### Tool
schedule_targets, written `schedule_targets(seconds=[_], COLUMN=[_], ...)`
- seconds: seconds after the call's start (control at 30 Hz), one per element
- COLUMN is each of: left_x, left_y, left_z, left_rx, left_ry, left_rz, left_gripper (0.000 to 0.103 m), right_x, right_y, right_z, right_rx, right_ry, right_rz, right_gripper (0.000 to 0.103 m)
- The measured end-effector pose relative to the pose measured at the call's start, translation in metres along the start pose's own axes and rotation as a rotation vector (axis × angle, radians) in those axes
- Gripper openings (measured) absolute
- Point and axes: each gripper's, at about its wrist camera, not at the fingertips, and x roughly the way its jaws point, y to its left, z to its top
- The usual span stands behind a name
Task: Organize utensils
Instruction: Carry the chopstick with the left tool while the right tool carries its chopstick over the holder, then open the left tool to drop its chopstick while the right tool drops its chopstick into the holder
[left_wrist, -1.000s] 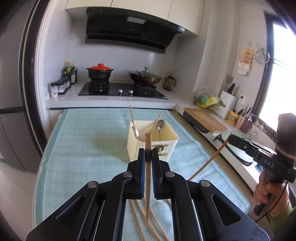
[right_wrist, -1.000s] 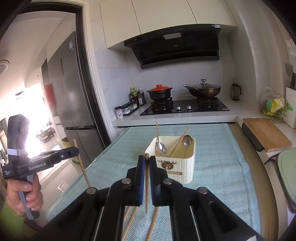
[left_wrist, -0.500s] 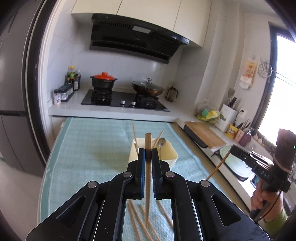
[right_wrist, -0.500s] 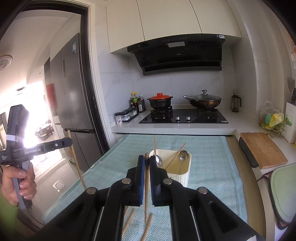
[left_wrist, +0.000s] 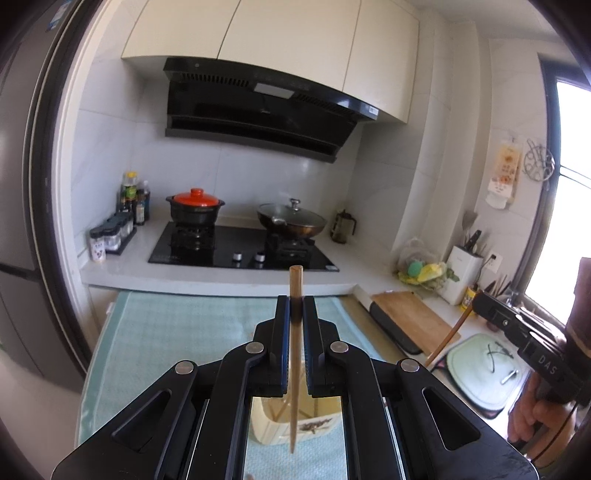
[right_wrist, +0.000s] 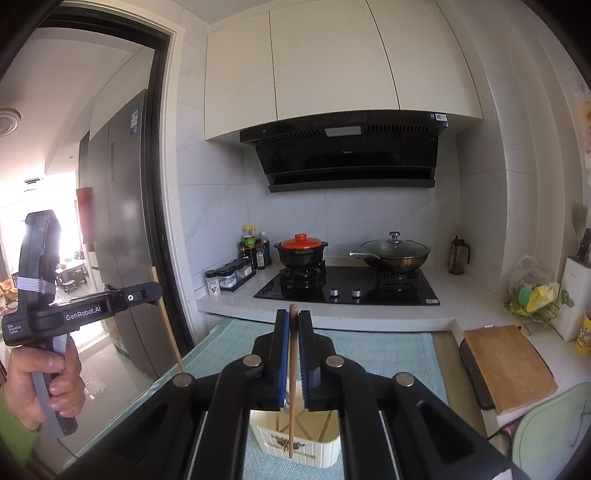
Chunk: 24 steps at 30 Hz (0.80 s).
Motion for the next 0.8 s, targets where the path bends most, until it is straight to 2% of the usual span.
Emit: schedule_targets(seconds=[0.13,0.27,0.4,0.53,0.63,0.7,0.73,0.77,0.8], left_x=[0.033,0.068,0.105,0.141,0.160,0.167,0.168,0.165,0.159], left_y=[-0.001,0.002,0.009,0.018,0.022,0.024,0.025,0.027,0.028], left_z=[0.006,0.000,-0.017,-0.041,-0.061,-0.070,-0.073,-0.075,-0.076], left_rx=[0.005,-0.012,-0.043,-0.073,-0.072,-0.069,-0.066,-0.063,-0.059], left_ry=[0.001,0.028,0.105,0.216,0.290,0.328,0.345,0.349,0.334], left_rz=[0.023,0.029,0.030,0.034,0.067,0.085,0.094,0.107,0.119], left_gripper=[0.004,0.004,0.004,0.004,0.005,0.013,0.035,0.059,0.067], right_x=[0.031,0.069,0.116,0.163,0.191,0.205,0.209,0.210,0.207], right_y=[-0.002,-0.008,-0.019,-0.026,-0.033,-0.037,-0.038,-0.040,-0.042], right_z=[0.007,-0.005,-0.031,-0.067,-0.093,-0.105,-0.109,-0.111,-0.112], right_rx=[-0.035,-0.030,0.024,0.084,0.139,0.169,0.178,0.185,0.196], right_ry=[-0.009,0.026,0.150,0.309,0.401,0.443,0.455,0.458,0.448], right_rz=[-0.030,-0.027,0.017,0.054,0.063,0.064,0.055,0.041,0.036], right_gripper=[0.005,0.005,0.005,0.005,0.006,0.007,0.014,0.033,0.050])
